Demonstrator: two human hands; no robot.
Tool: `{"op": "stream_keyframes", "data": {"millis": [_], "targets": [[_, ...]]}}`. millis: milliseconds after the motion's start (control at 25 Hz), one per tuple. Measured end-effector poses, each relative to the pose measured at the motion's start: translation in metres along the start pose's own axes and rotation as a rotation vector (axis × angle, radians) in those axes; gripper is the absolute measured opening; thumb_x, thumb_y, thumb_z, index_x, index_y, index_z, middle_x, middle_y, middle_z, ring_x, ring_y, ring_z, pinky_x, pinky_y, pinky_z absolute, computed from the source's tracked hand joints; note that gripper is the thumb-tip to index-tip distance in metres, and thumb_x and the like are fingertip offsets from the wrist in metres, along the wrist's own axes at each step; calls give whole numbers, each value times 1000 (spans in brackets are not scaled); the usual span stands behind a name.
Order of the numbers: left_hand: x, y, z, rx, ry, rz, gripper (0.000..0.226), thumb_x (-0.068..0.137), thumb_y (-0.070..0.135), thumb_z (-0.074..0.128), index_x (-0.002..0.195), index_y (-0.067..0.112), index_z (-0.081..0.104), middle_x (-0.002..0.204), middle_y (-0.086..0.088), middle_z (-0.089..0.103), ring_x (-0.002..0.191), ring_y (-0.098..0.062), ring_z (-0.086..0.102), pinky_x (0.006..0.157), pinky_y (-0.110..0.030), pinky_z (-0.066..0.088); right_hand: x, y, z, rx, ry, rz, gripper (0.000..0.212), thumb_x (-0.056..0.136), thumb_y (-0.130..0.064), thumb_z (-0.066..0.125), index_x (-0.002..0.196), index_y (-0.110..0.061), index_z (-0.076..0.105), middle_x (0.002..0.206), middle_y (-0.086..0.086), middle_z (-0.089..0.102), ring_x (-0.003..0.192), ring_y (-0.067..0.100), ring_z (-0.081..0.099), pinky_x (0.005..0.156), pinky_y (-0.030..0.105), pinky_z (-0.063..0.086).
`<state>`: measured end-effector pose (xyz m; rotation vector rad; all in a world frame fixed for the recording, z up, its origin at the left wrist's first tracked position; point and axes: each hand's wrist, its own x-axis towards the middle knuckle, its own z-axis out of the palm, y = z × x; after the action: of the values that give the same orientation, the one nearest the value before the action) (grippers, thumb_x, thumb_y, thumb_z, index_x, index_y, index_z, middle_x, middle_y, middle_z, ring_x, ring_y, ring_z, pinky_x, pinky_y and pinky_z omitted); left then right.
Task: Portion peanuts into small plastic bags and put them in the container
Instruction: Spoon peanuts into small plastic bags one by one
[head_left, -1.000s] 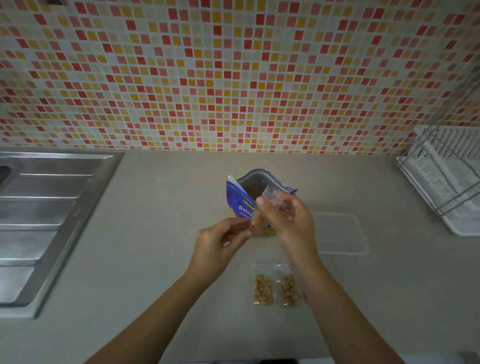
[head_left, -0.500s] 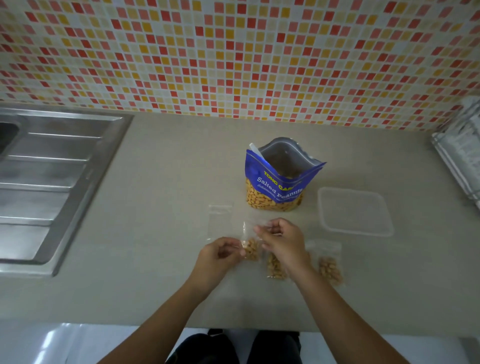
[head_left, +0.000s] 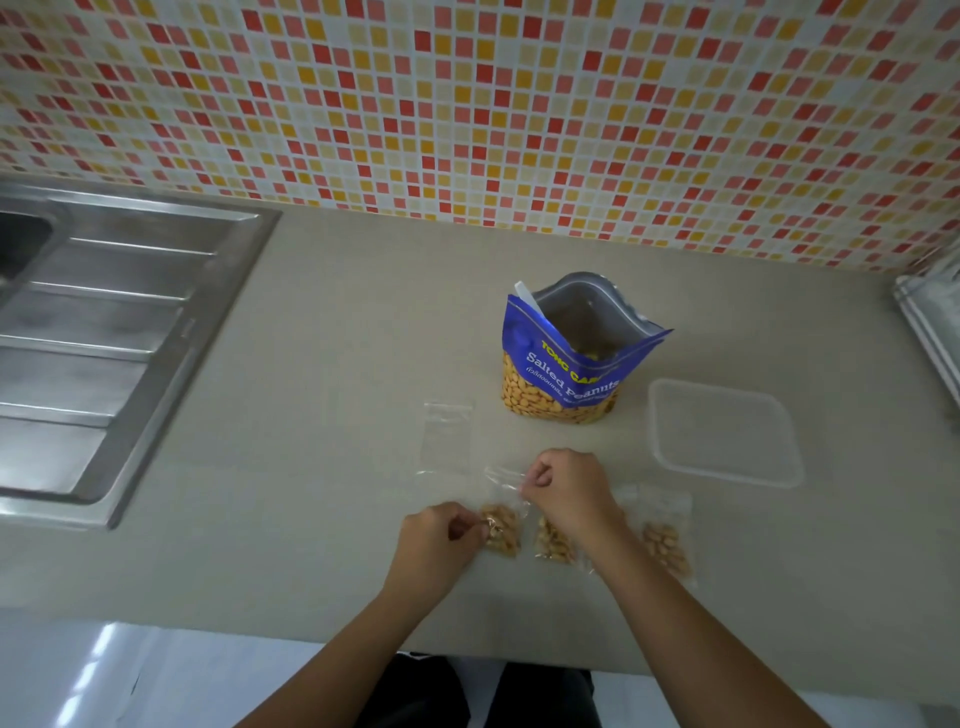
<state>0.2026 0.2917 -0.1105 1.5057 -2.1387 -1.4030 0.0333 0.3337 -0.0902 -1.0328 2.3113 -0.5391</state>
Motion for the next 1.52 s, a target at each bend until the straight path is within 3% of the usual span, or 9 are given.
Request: {"op": "stream_keyframes", "data": {"millis": [200,280,400,600,880,1000,1120,1240,1520], "targets": [[-2,4,3,70,30,37,15,79,26,70,86,13,72,76,0,71,65,-5,58,61,-5,40,1,-1,3,-65,-30,0,8,66,-14,65,69,-21,64,72,-1,67,73,18,63,66,25,50],[-5,8,0,175,48,48,20,79,32,68,87,15,71,82,-2,72,74,-15,64,70,-20,48,2,0,3,-87,-29,-19,7,67,-15,65,69,-21,63,74,-1,68,74,19,63,68,26,51],[6,11,-11,326,265,152,30,75,36,65,87,8,68,80,-9,68,73,-30,64,66,-33,50,1,2,3,-116,-26,-56,8,70,-16,65,77,-17,67,80,1,71,79,19,65,71,27,53],[54,31,-31,427,237,-91,39,86,18,56,118,-3,49,115,-21,53,105,-38,51,90,-39,39,2,1,5,-145,-16,-89,13,73,-18,66,86,-16,69,87,2,71,83,20,65,72,28,53],[71,25,-33,-82,193,-317,32,77,9,62,108,8,59,98,-14,68,88,-26,64,76,-28,51,-6,-7,3,-183,108,-214,30,80,-23,59,109,-17,61,109,1,60,105,21,52,80,31,46],[58,32,-47,-535,114,-315,10,80,6,65,76,15,67,68,-4,61,52,-9,53,46,-18,37,-9,-12,3,97,237,-261,20,83,-22,62,101,-13,65,100,3,67,93,17,60,81,27,49],[42,41,-65,-739,-11,-341,2,80,16,69,82,16,70,76,4,62,62,-9,47,48,-21,25,-14,-23,0,611,60,-36,22,83,-33,67,101,-20,64,99,0,69,88,4,64,77,11,49],[32,44,-76,-660,-56,-339,22,76,28,74,93,15,74,81,7,57,68,-10,37,53,-22,23,-15,-33,3,966,-80,32,38,69,-46,71,101,-27,62,105,0,69,98,10,66,90,27,51],[12,51,-74,-672,-75,-195,11,84,21,66,88,12,71,69,11,67,59,4,56,54,-14,39,-17,-43,-2,1036,-74,12,31,76,-5,72,100,-22,62,79,-4,72,74,5,67,71,20,50]]}}
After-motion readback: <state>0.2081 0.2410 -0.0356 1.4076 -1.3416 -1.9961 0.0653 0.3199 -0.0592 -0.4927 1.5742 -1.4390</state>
